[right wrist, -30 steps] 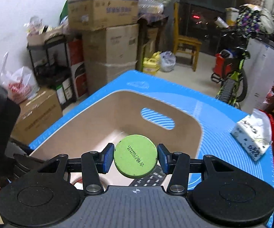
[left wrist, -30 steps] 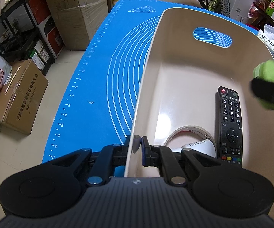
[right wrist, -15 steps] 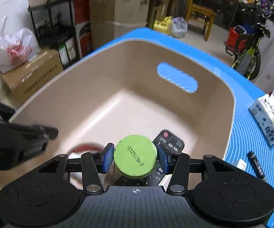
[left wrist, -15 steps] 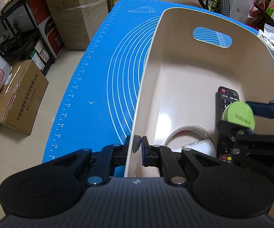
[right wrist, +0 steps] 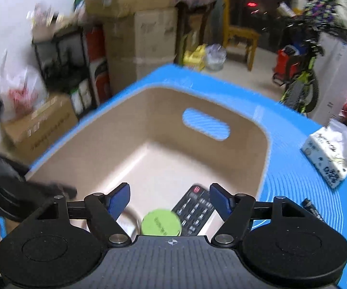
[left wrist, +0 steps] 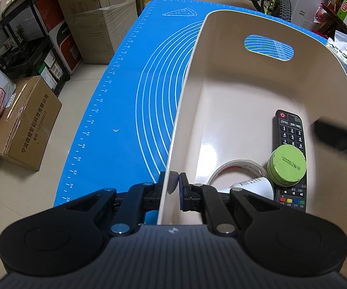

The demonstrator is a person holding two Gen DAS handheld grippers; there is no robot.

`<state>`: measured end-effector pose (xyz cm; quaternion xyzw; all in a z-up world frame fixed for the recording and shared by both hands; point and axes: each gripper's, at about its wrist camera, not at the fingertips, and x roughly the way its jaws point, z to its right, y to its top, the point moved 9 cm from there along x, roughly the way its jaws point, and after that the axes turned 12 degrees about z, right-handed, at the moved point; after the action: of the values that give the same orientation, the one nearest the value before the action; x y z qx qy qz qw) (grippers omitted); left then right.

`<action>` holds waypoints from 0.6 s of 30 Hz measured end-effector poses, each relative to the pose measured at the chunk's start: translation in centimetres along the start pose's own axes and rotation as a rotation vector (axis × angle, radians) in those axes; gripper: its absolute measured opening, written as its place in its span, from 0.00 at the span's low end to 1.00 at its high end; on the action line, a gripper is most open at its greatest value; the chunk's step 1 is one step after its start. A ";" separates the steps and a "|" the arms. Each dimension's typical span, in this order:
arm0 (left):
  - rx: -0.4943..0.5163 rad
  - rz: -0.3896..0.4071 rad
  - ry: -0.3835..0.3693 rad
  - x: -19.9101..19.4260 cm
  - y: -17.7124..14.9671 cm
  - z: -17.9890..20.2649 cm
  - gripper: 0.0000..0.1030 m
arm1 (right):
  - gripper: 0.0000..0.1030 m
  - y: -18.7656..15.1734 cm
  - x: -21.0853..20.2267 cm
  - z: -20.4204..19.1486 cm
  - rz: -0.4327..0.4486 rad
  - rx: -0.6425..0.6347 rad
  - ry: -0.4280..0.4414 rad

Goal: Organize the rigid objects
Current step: 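Carry the green disc into the basket and open the right gripper, then grasp the orange-and-purple toy with the right gripper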

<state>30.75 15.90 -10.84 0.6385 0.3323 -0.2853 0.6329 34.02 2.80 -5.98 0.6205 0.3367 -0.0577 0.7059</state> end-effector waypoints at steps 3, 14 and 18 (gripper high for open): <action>-0.001 0.001 -0.001 0.0 0.0 -0.1 0.11 | 0.76 1.2 -1.9 2.0 0.065 0.027 -0.043; -0.001 0.003 0.000 -0.1 0.0 -0.1 0.11 | 0.77 0.2 -5.5 13.8 0.118 0.173 -0.258; -0.002 0.003 0.000 -0.1 0.0 -0.1 0.11 | 0.77 -1.8 -4.9 17.0 0.081 0.180 -0.326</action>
<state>30.68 15.99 -10.75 0.6384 0.3315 -0.2842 0.6339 36.20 -14.76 -4.72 0.6765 0.1863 -0.1589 0.6945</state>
